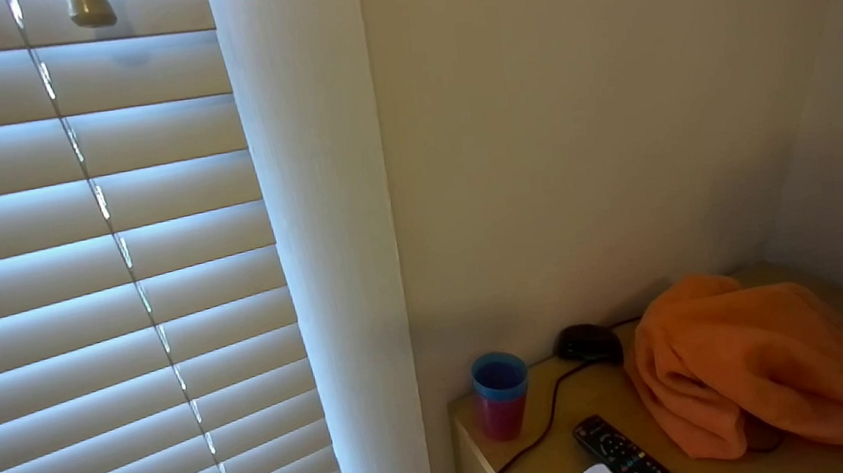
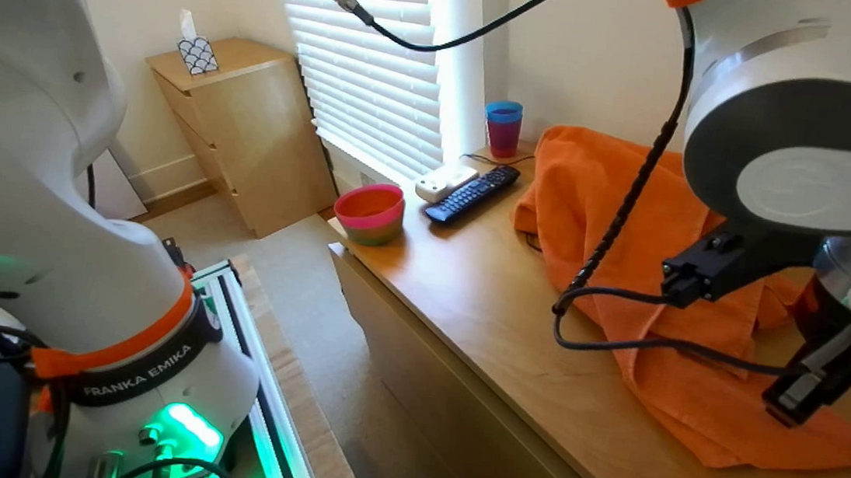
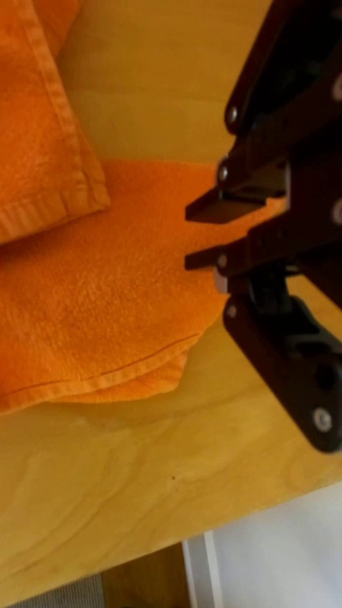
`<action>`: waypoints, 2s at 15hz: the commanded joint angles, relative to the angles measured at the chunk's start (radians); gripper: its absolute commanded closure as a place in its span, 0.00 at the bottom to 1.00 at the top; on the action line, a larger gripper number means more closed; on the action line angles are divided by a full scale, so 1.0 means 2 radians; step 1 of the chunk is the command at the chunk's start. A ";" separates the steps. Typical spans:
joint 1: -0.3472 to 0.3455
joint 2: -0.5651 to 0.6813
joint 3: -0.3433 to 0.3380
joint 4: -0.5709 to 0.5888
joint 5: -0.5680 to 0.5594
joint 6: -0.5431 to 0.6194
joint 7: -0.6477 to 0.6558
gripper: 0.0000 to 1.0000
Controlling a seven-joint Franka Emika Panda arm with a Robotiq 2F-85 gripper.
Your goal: Spread the towel evenly on the cabinet top
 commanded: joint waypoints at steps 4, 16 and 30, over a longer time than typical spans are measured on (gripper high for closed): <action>0.006 -0.031 -0.005 -0.014 -0.006 -0.048 -0.007 1.00; 0.025 -0.009 -0.030 -0.001 -0.076 -0.112 0.023 0.05; 0.026 0.009 -0.028 -0.018 -0.072 -0.052 0.009 0.64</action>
